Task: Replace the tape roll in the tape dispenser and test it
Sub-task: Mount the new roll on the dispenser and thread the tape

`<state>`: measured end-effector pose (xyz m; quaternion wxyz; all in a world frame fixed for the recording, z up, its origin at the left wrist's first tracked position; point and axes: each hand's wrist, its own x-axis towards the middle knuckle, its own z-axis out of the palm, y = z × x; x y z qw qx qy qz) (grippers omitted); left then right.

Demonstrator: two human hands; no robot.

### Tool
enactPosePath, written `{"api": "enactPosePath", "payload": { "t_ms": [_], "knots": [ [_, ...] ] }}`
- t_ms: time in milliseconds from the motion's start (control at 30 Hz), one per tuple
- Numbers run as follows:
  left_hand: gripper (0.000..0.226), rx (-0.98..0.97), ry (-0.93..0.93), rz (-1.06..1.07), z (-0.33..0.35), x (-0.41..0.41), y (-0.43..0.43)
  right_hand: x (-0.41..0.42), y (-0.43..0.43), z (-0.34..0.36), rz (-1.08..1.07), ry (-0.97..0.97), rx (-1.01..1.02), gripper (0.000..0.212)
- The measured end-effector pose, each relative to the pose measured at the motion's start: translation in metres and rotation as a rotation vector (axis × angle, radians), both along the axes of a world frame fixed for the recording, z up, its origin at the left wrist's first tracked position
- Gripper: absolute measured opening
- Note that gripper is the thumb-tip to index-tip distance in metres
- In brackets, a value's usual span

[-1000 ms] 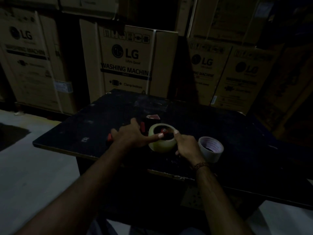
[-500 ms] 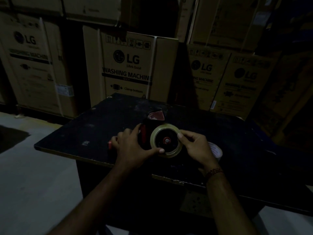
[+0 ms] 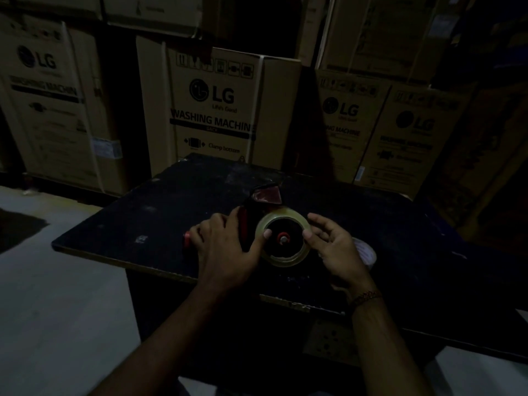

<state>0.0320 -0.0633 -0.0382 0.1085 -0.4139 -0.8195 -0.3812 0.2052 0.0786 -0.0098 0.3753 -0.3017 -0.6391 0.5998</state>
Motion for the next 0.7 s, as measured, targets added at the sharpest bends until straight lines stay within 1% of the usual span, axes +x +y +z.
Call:
{"api": "enactPosePath", "payload": {
  "t_ms": [133, 267, 367, 467, 533, 633, 700],
  "knots": [
    [0.083, -0.012, 0.0, 0.001, 0.001, 0.004, 0.003, 0.008, -0.001, -0.001, 0.026, -0.048, 0.037, 0.048],
    [0.087, -0.052, 0.013, 0.039, 0.002, 0.005, 0.009, 0.015, -0.003, -0.003, 0.04, -0.124, 0.143, 0.045],
    [0.088, -0.061, 0.008, 0.03, 0.004, 0.008, 0.012, 0.021, -0.004, -0.005, 0.026, -0.152, 0.155, 0.04],
    [0.086, -0.061, 0.016, 0.022, 0.002, 0.009, 0.013, 0.025, -0.004, -0.007, 0.039, -0.173, 0.141, 0.041],
    [0.082, -0.054, 0.02, 0.029, 0.001, 0.01, 0.013, 0.027, -0.004, -0.008, 0.05, -0.188, 0.137, 0.042],
    [0.068, -0.036, 0.043, 0.061, 0.001, 0.012, 0.014, 0.027, -0.006, -0.007, 0.064, -0.204, 0.139, 0.042],
    [0.064, -0.029, 0.047, 0.055, 0.001, 0.012, 0.015, 0.027, -0.007, -0.007, 0.072, -0.211, 0.136, 0.042]
  ]
}}
